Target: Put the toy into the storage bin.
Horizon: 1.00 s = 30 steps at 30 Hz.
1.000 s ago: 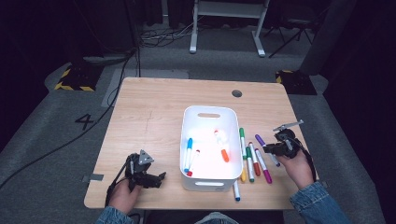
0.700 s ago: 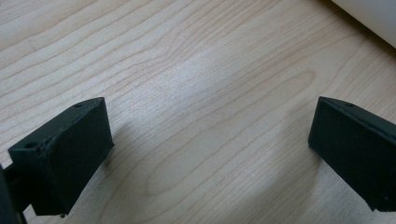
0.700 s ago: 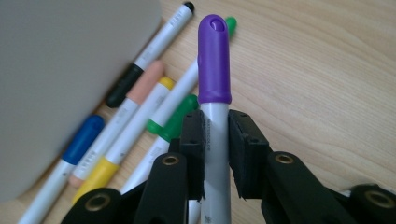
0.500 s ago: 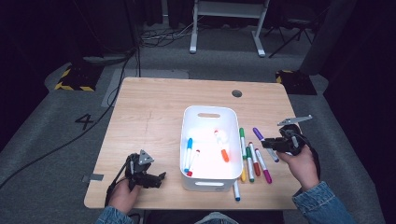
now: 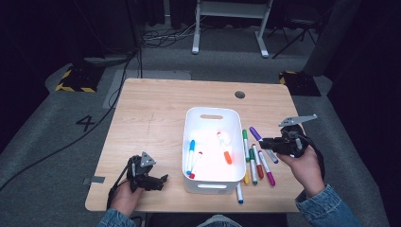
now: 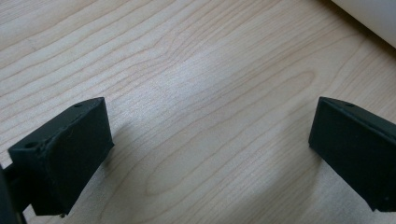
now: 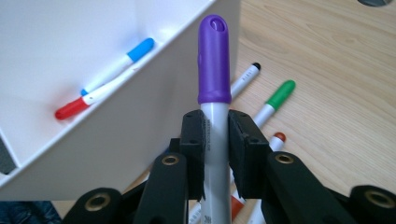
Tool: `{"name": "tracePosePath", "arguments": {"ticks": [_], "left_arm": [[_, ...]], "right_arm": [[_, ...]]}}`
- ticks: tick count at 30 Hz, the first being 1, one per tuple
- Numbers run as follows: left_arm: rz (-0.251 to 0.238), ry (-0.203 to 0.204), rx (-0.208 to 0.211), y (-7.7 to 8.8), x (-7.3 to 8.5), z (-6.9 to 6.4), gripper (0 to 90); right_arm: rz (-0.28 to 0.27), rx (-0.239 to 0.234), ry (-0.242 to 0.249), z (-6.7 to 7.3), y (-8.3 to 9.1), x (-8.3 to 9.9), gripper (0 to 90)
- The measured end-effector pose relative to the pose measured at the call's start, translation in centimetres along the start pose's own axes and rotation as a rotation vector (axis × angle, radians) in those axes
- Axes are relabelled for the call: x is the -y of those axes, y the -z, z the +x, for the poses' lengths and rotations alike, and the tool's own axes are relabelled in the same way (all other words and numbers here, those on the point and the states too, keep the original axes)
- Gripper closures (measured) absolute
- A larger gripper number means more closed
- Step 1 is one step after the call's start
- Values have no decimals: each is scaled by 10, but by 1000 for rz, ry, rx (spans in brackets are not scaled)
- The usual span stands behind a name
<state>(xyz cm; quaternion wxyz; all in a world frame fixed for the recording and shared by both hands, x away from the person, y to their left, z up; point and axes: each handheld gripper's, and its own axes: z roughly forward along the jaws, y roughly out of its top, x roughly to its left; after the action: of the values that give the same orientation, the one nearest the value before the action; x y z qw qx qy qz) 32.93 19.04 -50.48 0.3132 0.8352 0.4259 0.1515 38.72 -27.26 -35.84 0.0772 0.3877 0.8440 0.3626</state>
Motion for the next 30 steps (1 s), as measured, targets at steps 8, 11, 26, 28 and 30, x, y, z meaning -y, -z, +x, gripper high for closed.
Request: {"name": "tracePosePath", "arguments": {"ticks": [8, 11, 26, 28, 30], "left_arm": [[2, -1, 2, 0, 0, 0, 0], [0, -1, 0, 0, 0, 0, 0], [-1, 1, 0, 0, 0, 0, 0], [-1, 2, 0, 0, 0, 0, 0], [-2, 2, 0, 0, 0, 0, 0]], "right_arm": [[-22, -60, 50, 23, 6, -13, 771], [-22, -81, 75, 32, 6, -16, 771], [-28, -174, 146, 69, -1, -30, 771], [-24, -183, 156, 73, -3, -32, 771], [-18, -193, 157, 78, -4, -34, 771]]}}
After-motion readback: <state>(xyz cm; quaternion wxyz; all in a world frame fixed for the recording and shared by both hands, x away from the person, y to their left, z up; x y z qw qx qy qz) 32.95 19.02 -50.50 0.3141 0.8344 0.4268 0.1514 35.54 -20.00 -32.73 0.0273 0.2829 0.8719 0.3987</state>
